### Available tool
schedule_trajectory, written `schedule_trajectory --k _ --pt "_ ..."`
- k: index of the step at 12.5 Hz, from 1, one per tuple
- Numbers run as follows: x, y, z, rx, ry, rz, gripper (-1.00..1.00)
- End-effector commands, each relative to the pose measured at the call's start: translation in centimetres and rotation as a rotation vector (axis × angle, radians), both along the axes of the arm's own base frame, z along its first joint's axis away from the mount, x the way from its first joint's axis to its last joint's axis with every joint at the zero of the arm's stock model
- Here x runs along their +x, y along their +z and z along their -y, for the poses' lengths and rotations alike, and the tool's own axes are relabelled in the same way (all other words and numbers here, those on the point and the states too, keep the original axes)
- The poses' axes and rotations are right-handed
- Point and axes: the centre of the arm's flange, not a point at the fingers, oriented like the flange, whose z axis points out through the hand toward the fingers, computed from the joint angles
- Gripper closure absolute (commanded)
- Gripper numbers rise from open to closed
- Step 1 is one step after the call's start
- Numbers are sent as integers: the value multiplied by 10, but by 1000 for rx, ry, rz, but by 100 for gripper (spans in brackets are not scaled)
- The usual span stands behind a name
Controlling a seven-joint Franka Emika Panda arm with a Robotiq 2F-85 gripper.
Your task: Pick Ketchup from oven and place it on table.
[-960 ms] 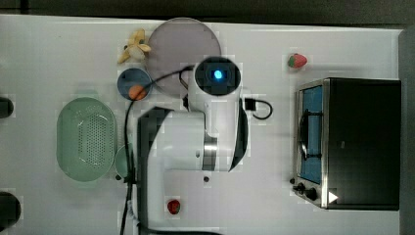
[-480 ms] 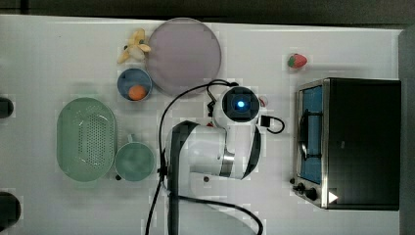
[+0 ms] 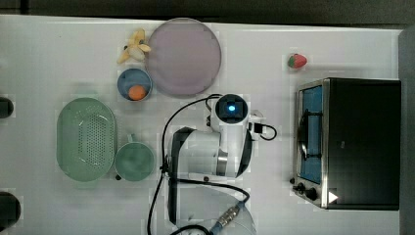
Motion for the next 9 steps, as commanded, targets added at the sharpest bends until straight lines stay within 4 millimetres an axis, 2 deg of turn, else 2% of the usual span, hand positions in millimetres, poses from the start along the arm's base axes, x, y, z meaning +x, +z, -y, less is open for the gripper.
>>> schedule_trajectory --k 1,4,8,9 --pt "38 83 -20 28 0 181 -100" --pt "63 184 -21 53 4 310 -100" --pt "73 305 -22 80 14 351 -100" --pt "71 330 -20 84 15 342 -100"
